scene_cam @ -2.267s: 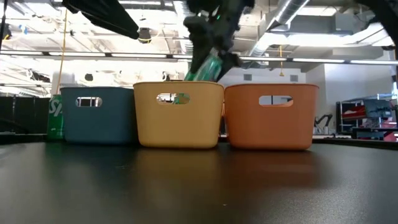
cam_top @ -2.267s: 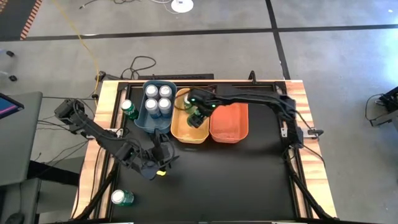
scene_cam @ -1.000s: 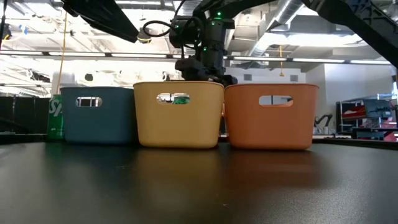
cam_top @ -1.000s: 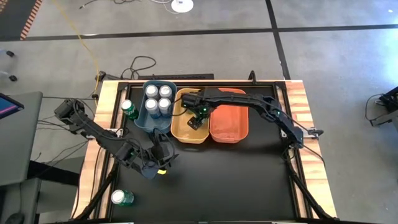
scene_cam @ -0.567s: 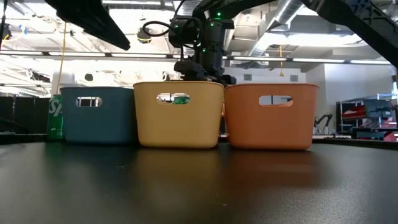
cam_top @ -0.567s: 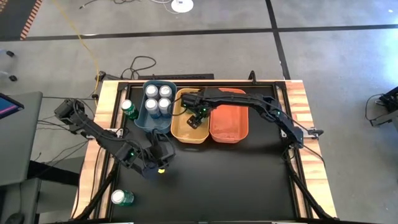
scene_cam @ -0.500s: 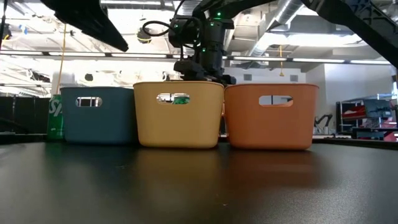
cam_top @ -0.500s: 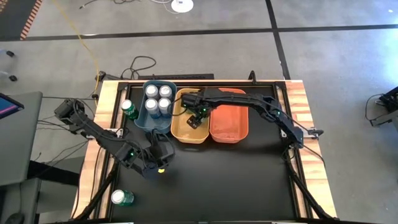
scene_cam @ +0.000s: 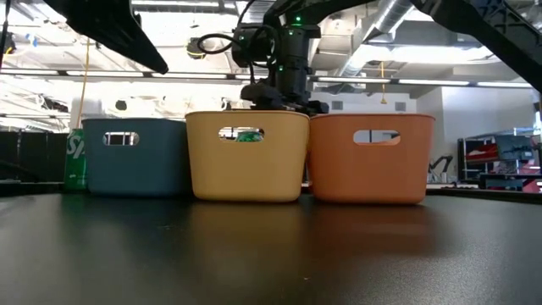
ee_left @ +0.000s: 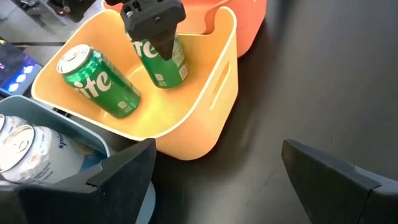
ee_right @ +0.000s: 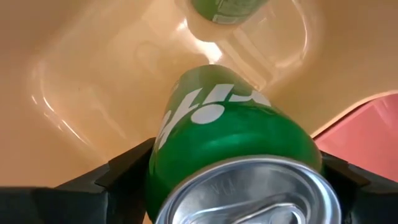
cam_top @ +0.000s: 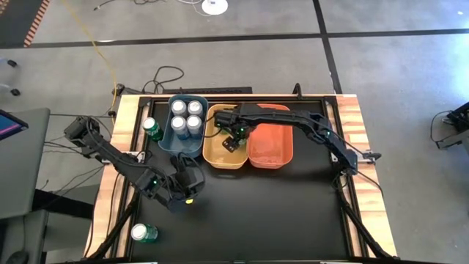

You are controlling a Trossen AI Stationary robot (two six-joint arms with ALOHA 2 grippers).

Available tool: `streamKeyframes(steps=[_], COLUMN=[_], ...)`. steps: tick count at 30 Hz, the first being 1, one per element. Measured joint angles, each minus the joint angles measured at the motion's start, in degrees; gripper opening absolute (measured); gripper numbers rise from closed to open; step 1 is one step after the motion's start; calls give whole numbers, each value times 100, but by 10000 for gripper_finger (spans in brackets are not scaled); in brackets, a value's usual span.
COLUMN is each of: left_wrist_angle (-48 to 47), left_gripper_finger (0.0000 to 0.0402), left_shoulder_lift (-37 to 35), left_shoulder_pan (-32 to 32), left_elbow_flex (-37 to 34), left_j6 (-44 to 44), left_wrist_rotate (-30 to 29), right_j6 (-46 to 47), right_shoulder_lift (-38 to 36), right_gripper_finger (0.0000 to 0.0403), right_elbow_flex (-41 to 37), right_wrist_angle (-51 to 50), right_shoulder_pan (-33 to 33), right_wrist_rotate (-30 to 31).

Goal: Sort soda cans
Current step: Put the green soda can into the yellow bin

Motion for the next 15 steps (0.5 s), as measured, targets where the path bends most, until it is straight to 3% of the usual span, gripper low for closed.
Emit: streamKeyframes(steps=[15], left_wrist_angle=[13], left_gripper_finger=[343], left_shoulder_lift=[0], left_shoulder_pan=[0], left_elbow_flex=[0], left_j6=[-30], left_wrist_rotate=[0], right_j6=[-448], right_shoulder_lift=[-13], right_gripper_finger=[379], right_elbow_flex=[4], right_wrist_angle=[53], right_shoulder_pan=[42], right_wrist_rotate=[15])
